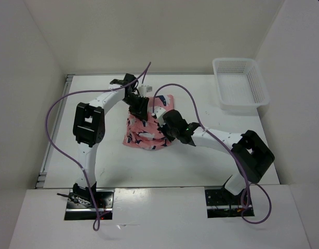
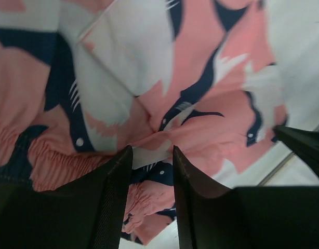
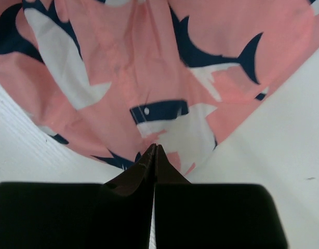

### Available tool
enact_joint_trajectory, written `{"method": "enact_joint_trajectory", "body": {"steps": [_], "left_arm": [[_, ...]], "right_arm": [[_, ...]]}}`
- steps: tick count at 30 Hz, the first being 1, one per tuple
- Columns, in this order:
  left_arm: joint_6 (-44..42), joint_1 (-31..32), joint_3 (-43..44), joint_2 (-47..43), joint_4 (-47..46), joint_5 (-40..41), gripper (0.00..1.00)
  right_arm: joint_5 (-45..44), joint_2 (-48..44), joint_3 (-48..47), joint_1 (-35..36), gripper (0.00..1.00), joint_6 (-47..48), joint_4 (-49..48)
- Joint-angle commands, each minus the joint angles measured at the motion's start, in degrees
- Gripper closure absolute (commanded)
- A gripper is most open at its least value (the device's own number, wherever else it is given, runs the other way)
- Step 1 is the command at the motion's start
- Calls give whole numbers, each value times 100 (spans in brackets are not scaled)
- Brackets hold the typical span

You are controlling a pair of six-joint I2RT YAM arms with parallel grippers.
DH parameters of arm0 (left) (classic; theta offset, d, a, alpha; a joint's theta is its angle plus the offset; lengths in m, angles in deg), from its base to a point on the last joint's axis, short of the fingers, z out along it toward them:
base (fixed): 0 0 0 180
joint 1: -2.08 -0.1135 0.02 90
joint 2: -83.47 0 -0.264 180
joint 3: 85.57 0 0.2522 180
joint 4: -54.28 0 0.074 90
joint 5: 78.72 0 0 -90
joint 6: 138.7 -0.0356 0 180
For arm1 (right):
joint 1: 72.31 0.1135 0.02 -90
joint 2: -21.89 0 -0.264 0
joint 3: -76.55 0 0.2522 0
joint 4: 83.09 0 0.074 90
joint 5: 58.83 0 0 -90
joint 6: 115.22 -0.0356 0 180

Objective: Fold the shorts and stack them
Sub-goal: Fold the shorts

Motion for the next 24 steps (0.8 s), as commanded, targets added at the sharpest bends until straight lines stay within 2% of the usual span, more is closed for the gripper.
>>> {"method": "enact_joint_trajectory", "body": {"steps": [1,7,17,20,24], "left_arm": [[-30,-126,-346,-115,61,464,56],[-30,-126,-603,-239,-62,456,56],[-30,-126,-1095,-81,-282,560,47],[-30,-126,-955,-160,-282,482,41],[-30,-188,-569,-441,-221,262,27]], "right_arm": [[426,18,228,42,99,-146,-506],[724,343,115,42,99,-41,-436],[1156,642,-122,42,99,372,-24],[1103,555,-61,42,99,443,29],[832,212,-280,42,95,565,310]]}}
